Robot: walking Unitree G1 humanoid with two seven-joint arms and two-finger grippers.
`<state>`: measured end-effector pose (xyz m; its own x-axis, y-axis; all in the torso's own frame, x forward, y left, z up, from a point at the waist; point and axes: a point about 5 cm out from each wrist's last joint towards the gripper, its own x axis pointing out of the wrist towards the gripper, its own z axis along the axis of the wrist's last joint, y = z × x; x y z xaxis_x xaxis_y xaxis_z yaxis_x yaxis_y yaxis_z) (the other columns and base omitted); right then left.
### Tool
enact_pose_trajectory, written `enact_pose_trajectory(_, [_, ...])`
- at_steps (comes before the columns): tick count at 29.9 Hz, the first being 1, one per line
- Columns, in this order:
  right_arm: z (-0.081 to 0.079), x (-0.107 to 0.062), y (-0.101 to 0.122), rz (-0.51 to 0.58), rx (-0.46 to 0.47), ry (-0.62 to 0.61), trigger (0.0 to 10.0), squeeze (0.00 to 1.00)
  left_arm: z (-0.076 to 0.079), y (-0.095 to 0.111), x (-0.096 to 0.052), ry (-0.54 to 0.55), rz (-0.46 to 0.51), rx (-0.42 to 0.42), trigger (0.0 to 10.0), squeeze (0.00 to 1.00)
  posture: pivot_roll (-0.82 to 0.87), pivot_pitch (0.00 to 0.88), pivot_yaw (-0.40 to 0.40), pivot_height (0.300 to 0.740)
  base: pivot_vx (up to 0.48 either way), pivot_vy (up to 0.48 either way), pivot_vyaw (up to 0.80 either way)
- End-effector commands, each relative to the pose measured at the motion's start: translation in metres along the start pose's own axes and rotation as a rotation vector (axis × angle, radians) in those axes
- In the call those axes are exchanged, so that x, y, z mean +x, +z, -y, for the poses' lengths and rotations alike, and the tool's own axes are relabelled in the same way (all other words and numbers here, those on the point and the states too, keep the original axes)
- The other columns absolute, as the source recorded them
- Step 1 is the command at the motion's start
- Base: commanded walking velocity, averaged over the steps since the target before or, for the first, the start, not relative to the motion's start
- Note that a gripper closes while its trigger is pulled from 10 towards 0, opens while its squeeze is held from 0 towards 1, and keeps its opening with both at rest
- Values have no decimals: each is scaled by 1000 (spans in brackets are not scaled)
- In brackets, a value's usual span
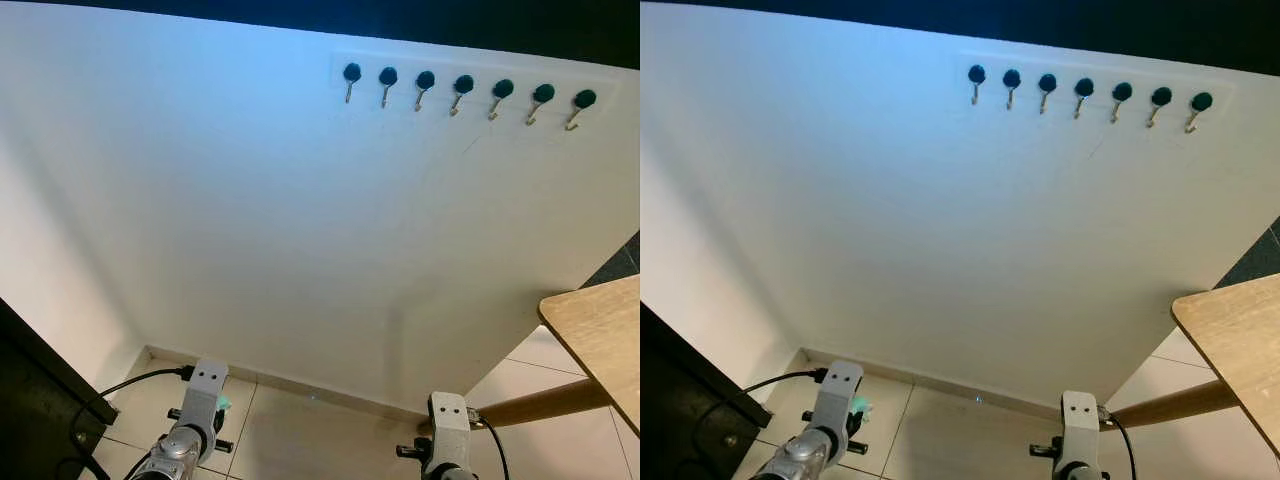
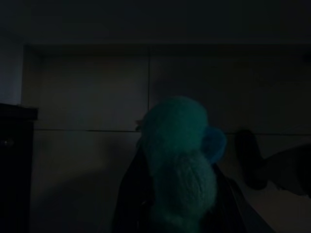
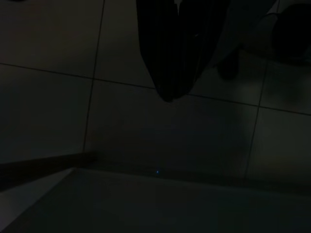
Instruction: Hang keys on a hook
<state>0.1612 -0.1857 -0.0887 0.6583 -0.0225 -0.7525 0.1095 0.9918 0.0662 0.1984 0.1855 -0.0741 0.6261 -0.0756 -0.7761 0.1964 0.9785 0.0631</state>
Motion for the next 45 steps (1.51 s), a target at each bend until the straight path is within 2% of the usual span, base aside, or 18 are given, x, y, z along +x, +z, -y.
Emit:
enact_pose_trajectory(1, [3, -2, -4, -13, 11, -13, 7137, 0, -8, 5, -1, 13, 17, 23, 10000, 0, 75, 0, -30, 740, 0, 0, 0])
enact_pose_trajectory(2, [3, -2, -5, -15, 5, -7, 4980, 0, -9, 6, 0, 16, 21, 22, 10000, 0, 79, 0, -33, 740, 0, 0, 0])
enact_pose_trajectory(3, [2, -1, -4, -13, -8, 6, 0, 0, -10, 7, 0, 19, 25, 21, 10000, 0, 83, 0, -34, 740, 0, 0, 0])
enact_pose_trajectory(9, [4, 0, 3, -2, -22, 2, 0, 0, -14, 4, -2, 25, 19, 27, 10000, 0, 78, 0, -26, 740, 0, 0, 0])
enact_pose_trajectory(10, [6, 1, 5, 3, -24, -4, 392, 0, -14, 3, -2, 22, 16, 34, 10000, 0, 77, 0, -24, 740, 0, 0, 0])
enact_pose_trajectory(11, [7, 1, 6, 6, -32, -10, 3255, 0, -14, 2, -2, 20, 13, 39, 10000, 0, 77, 0, -24, 740, 0, 0, 0])
enact_pose_trajectory(12, [8, 2, 8, 8, -44, -16, 9804, 0, -13, 1, -3, 19, 12, 41, 10000, 0, 78, 0, -26, 740, 0, 0, 0])
enact_pose_trajectory(16, [10, 3, 13, 24, -55, -22, 10000, 0, -13, 2, -2, 20, 19, 55, 10000, 0, 82, 0, -32, 740, 0, 0, 0])
enact_pose_trajectory(18, [10, 5, 43, 189, -79, -16, 10000, 0, -11, 13, -1, 34, 90, 76, 10000, 0, 92, 0, -39, 740, 0, 0, 0])
enact_pose_trajectory(21, [8, 5, 66, 329, -114, -1, 10000, 0, -10, 29, 0, 17, 172, 64, 10000, 0, 89, 0, -41, 740, 0, 0, 0])
enact_pose_trajectory(22, [8, 5, 66, 329, -114, -1, 10000, 0, -10, 29, 0, 17, 172, 64, 10000, 0, 89, 0, -41, 740, 0, 0, 0])
enact_pose_trajectory(26, [3, 0, 109, 567, -78, 42, 10000, 0, -7, 77, -3, -45, 426, 44, 10000, 0, 78, 0, -34, 740, 0, 0, 0])
enact_pose_trajectory(29, [-5, -6, 135, 715, -58, 90, 10000, 0, -2, 106, -9, -88, 577, 53, 10000, 0, 74, 0, -32, 740, 0, 0, 0])
enact_pose_trajectory(35, [-25, -24, 166, 941, -89, 181, 10000, 0, 15, 148, -28, -205, 822, 104, 10000, 0, 65, 1, -36, 740, 0, 0, 0])
enact_pose_trajectory(39, [-36, -41, 188, 1091, -115, 198, 10000, 0, 24, 183, -49, -272, 981, 132, 10000, 0, 63, 19, -44, 740, 0, 0, 0])
enact_pose_trajectory(42, [-38, -44, 192, 1117, -122, 207, 10000, 0, 25, 191, -54, -291, 1013, 138, 10000, 0, 63, 19, -44, 740, 0, 0, 0])
enact_pose_trajectory(45, [-50, -57, 202, 1198, -170, 261, 10000, 0, 34, 224, -78, -392, 1134, 201, 10000, 0, 61, 30, -44, 740, 0, 0, 0])
